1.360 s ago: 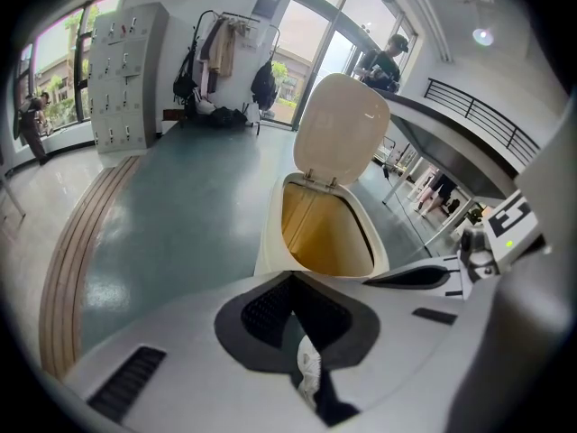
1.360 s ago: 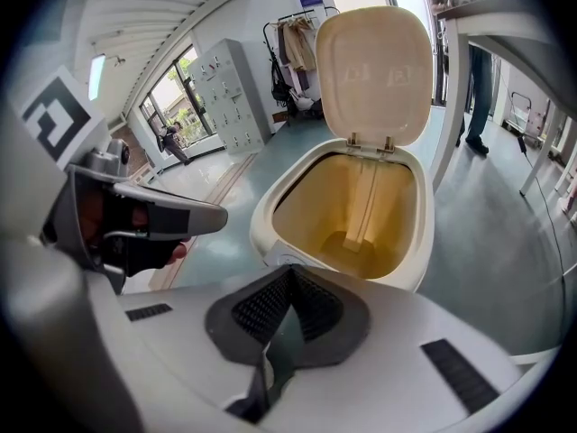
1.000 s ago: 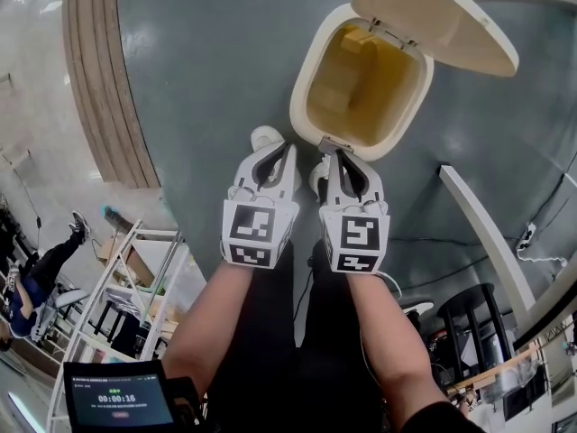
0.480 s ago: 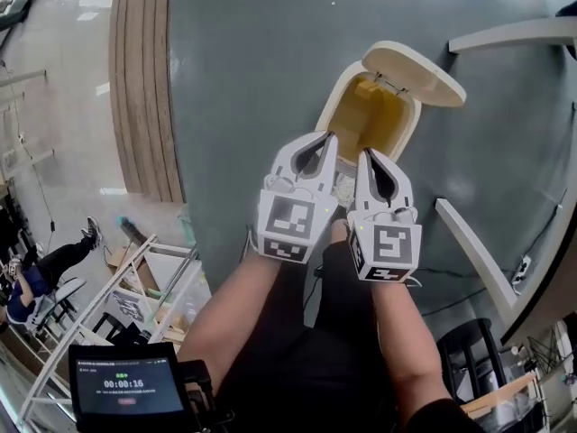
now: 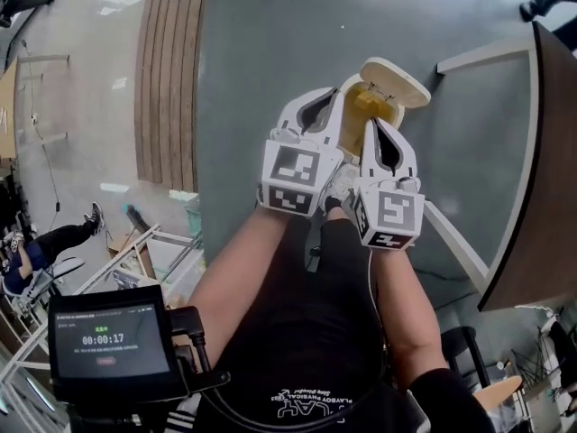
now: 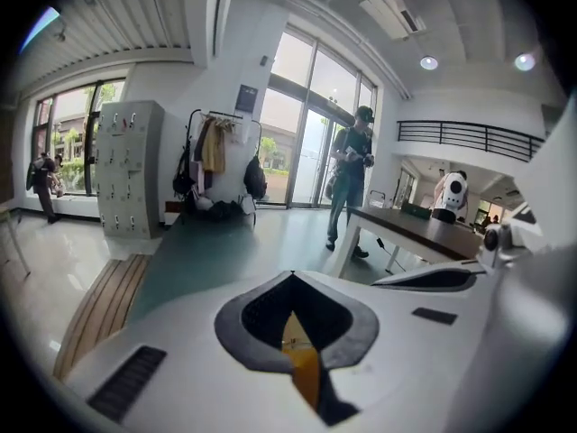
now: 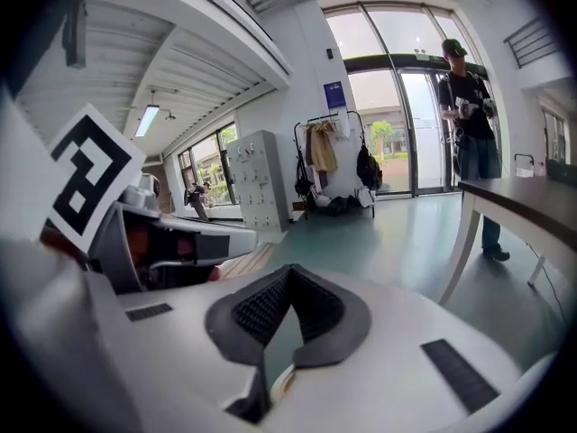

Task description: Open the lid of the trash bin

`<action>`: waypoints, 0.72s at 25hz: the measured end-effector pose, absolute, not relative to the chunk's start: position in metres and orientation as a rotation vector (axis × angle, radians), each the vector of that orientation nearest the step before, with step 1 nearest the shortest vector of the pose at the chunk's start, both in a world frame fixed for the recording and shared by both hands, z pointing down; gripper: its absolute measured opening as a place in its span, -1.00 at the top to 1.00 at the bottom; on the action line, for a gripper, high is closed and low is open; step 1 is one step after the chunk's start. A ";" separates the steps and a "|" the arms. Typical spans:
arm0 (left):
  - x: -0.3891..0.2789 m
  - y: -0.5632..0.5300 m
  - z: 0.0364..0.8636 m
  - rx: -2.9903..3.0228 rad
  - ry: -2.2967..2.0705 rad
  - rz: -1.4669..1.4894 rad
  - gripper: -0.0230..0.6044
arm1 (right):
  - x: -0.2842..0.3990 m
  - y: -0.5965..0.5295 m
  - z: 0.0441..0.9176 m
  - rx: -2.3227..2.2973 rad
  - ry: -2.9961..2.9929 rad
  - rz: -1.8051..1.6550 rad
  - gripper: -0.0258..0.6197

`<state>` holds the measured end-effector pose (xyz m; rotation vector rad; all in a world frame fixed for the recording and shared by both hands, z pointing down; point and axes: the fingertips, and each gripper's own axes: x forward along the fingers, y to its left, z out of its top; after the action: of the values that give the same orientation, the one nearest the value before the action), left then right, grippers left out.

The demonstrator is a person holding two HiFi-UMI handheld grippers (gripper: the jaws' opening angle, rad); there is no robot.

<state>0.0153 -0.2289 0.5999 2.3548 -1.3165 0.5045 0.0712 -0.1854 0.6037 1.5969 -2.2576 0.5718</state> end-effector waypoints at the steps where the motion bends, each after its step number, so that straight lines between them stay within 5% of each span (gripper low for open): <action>1: 0.007 -0.223 0.570 2.347 -1.338 0.491 0.93 | 0.061 -0.180 0.574 1.569 -2.281 0.527 0.92; 6: -0.018 -0.212 0.500 2.306 -1.404 0.457 0.93 | 0.023 -0.166 0.497 1.413 -2.390 0.368 0.92; 11: -0.008 -0.220 0.497 2.361 -1.412 0.490 0.93 | 0.049 -0.167 0.509 1.433 -2.386 0.399 0.92; 18: -0.016 -0.193 0.399 2.443 -1.417 0.411 0.93 | 0.070 -0.143 0.412 1.566 -2.385 0.297 0.92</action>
<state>-0.0158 -0.1926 0.3992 2.4428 -1.4173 0.4112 0.0699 -0.1434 0.4121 1.5661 -2.3850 0.2971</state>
